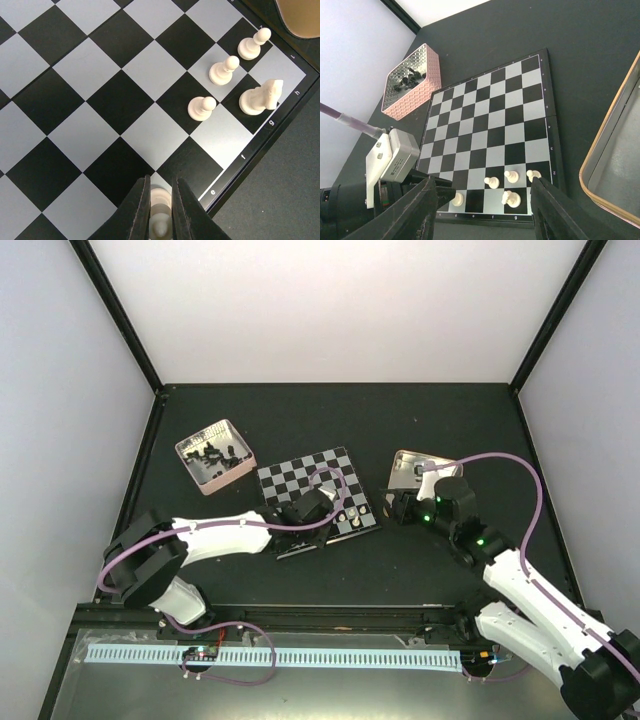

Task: Set up the chess pieces on the board
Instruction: Place the chess piece on the chessboard.

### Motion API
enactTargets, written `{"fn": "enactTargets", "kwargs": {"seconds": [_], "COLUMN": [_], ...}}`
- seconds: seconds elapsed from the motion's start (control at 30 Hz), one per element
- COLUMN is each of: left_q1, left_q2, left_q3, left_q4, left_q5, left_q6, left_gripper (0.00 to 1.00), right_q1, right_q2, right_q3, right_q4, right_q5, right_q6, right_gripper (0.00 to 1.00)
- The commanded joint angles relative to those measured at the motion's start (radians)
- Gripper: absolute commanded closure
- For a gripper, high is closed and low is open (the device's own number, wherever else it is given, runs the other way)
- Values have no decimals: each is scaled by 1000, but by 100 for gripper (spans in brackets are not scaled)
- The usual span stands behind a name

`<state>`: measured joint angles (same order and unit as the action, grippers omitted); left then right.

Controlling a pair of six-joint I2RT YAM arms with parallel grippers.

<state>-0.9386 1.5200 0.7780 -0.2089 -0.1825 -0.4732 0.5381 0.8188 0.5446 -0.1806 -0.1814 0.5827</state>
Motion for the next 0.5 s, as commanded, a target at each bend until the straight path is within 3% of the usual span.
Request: {"fn": "enactTargets", "kwargs": {"seconds": [0.0,0.47], "left_q1": [-9,-11], "left_q2": [30,76], "left_q3": [33,88], "left_q4": [-107,-188], "left_q5": [-19,-4], "left_q6": [-4,-24], "left_gripper": [98,92], "right_q1": [2,2], "right_q2": [8,25], "right_q3": [-8,5], "right_q4": [22,19], "right_q5": [25,5], "right_q6": [3,-5], "right_gripper": [48,47]}}
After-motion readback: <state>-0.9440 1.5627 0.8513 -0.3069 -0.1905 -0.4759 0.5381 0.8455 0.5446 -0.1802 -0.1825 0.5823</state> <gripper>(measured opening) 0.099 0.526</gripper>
